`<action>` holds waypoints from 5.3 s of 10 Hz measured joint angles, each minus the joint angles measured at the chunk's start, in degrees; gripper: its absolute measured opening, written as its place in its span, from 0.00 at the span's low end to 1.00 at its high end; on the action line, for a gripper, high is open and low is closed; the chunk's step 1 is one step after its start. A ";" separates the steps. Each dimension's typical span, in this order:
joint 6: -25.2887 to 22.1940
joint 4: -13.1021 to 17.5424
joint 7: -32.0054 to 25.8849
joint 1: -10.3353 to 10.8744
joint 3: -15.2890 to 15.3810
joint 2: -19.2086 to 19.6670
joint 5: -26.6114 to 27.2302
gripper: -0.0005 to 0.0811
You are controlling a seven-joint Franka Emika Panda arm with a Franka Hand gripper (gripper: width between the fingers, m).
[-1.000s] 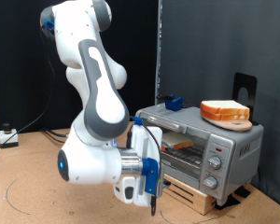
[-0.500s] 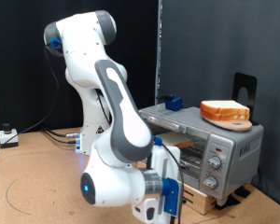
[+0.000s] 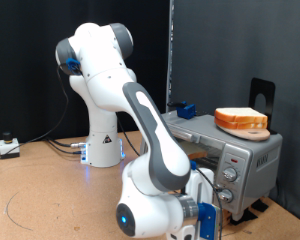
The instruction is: Make a piece of toast with the oven
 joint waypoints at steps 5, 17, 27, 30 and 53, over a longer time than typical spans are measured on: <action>0.02 0.06 -0.22 0.85 1.83 0.90 1.03 0.99; -2.27 0.36 0.63 0.42 1.89 0.66 2.20 0.38; -2.88 -0.25 0.47 0.29 1.30 0.68 0.98 0.91; -3.69 -0.25 -0.36 0.05 1.30 0.68 0.37 0.98; -2.02 -3.43 -1.87 -1.63 2.07 -1.21 -0.97 0.98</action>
